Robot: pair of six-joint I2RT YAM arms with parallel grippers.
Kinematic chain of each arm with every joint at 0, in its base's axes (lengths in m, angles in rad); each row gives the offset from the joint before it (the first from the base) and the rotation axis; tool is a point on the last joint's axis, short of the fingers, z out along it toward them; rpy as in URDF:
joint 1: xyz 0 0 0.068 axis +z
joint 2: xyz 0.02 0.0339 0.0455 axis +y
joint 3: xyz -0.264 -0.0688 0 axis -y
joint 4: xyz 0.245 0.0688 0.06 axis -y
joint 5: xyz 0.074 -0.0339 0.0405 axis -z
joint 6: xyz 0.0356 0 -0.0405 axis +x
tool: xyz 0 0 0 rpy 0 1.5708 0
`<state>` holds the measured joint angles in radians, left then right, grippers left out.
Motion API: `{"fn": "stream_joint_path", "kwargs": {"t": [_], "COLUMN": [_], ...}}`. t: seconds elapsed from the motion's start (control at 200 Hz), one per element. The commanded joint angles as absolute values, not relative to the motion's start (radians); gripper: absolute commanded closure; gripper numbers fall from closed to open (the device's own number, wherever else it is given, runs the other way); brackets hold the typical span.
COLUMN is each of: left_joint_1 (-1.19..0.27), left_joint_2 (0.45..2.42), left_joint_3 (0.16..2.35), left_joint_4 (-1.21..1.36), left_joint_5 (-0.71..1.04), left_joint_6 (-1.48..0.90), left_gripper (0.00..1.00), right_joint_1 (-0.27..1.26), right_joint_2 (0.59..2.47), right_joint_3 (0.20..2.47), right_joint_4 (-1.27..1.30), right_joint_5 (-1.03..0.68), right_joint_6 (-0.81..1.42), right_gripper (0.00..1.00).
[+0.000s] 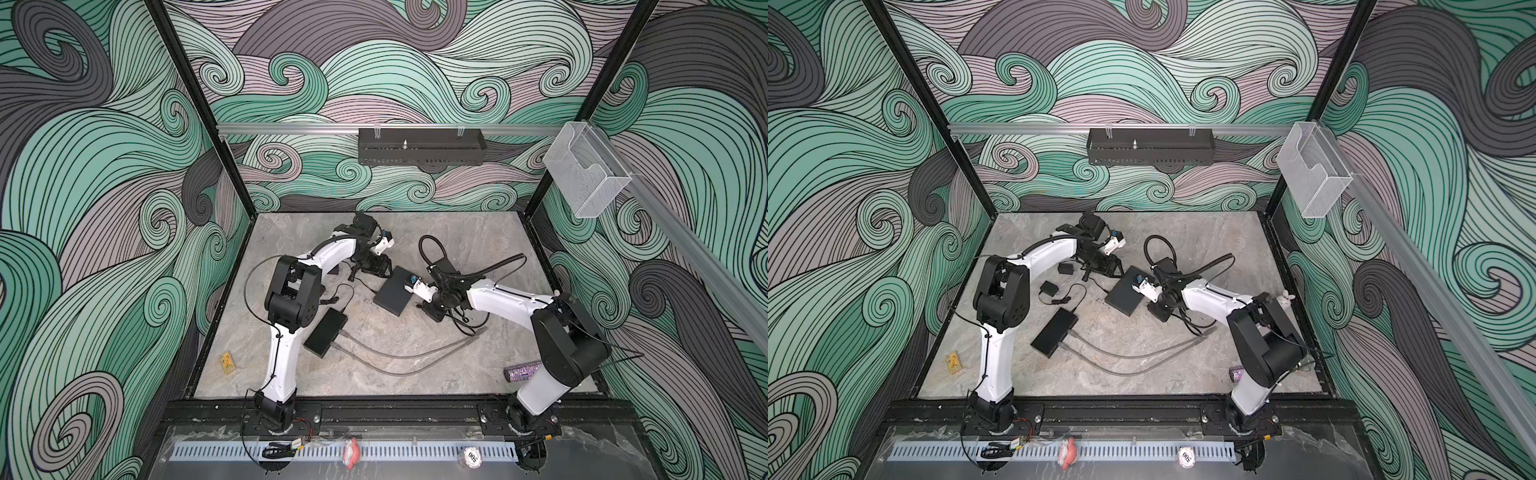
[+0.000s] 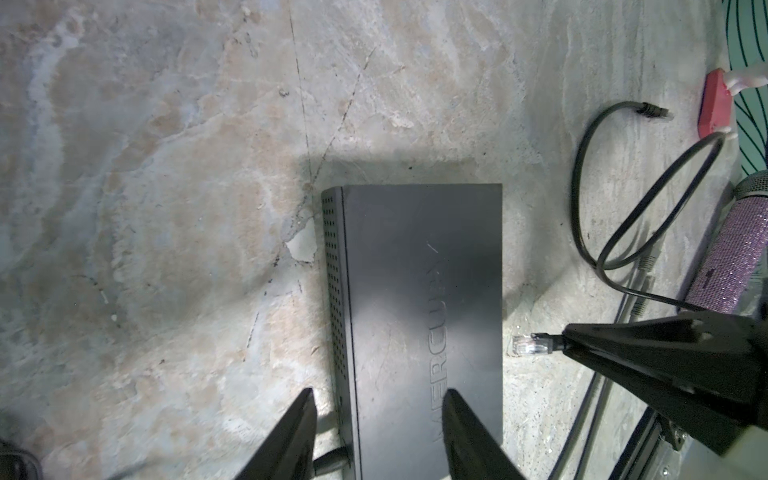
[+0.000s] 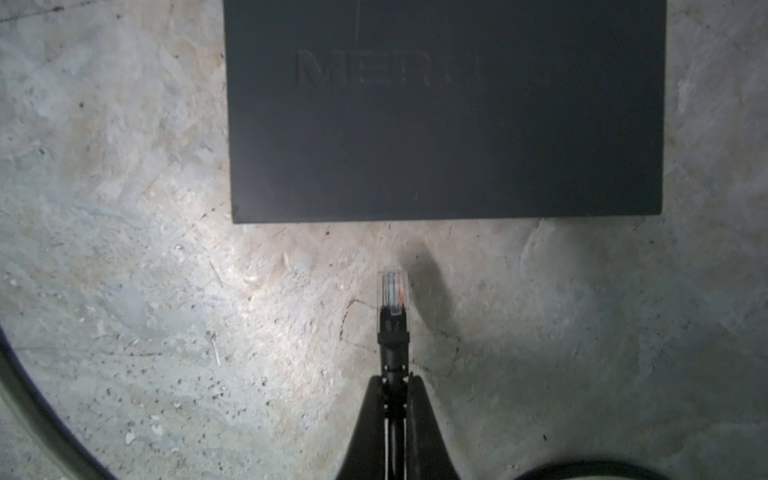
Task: Insert the plug into the switch port
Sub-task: 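Push the plug into the switch port with the right gripper while the left holds it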
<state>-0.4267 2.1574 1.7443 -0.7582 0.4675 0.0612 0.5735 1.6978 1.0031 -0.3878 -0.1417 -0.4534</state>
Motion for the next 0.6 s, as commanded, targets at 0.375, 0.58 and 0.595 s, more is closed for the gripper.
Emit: {"fn": "stream_joint_path", "kwargs": {"t": [0.375, 0.58, 0.595], "left_joint_1": [-0.386, -0.368, -0.366], "left_joint_2": [2.202, 2.199, 2.198], "left_joint_3": [1.805, 1.813, 1.814], "left_joint_4": [-0.816, -0.817, -0.818], "left_joint_5": [0.499, 0.519, 0.52], "left_joint_6": [0.067, 0.072, 0.071], "left_gripper": [0.48, 0.47, 0.48], "right_joint_1": [0.652, 0.719, 0.722], "right_joint_2": [1.813, 1.79, 1.788], "right_joint_3": [1.159, 1.142, 1.137], "right_joint_4": [-0.477, -0.405, -0.393], "right_joint_5": [-0.143, -0.142, -0.138], "right_joint_6": [-0.407, -0.298, -0.288], "right_gripper": [1.0, 1.0, 1.0]}}
